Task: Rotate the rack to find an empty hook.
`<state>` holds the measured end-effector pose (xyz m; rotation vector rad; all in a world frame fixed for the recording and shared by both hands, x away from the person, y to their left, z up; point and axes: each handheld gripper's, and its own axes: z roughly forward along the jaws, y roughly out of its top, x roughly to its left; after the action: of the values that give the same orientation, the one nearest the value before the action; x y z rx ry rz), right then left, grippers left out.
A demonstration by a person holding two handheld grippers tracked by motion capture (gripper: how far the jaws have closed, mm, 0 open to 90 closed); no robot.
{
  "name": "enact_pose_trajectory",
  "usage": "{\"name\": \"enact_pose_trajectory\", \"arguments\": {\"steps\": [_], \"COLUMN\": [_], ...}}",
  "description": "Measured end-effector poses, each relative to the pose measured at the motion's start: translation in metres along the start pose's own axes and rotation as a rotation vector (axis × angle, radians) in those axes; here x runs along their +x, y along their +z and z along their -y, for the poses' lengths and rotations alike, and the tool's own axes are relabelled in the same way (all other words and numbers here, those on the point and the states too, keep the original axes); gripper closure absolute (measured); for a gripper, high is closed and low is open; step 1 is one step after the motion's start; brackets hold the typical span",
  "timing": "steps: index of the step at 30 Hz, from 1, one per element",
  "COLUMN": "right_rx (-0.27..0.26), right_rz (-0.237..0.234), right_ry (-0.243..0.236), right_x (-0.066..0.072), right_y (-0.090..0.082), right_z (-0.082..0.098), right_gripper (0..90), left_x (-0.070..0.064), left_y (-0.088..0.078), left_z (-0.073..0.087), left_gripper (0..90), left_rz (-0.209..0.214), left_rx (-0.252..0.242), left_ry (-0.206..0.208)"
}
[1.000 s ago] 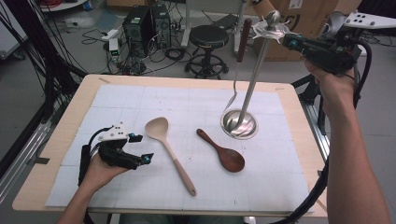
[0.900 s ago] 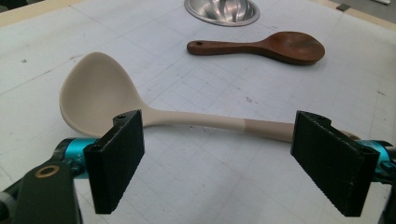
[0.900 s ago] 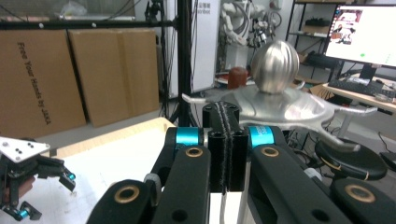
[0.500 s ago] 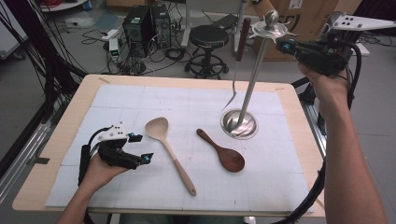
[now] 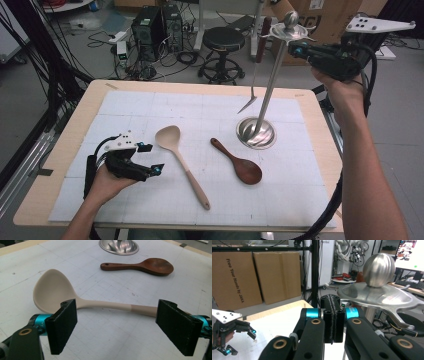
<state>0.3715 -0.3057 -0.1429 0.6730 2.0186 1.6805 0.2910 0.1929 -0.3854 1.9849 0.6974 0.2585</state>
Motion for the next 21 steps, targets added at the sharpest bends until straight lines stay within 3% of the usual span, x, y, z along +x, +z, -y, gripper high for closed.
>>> {"name": "enact_pose_trajectory", "arguments": {"steps": [21], "right_rx": [-0.007], "right_rz": [-0.003], "right_ry": [0.003], "right_x": [0.007], "right_y": [0.019], "right_z": [0.000], "right_gripper": [90.0], "left_x": [-0.001], "left_y": [0.001], "left_z": [0.000], "left_gripper": [18.2], "left_rz": [-0.001], "left_rx": [0.002], "left_ry": [-0.003]}}
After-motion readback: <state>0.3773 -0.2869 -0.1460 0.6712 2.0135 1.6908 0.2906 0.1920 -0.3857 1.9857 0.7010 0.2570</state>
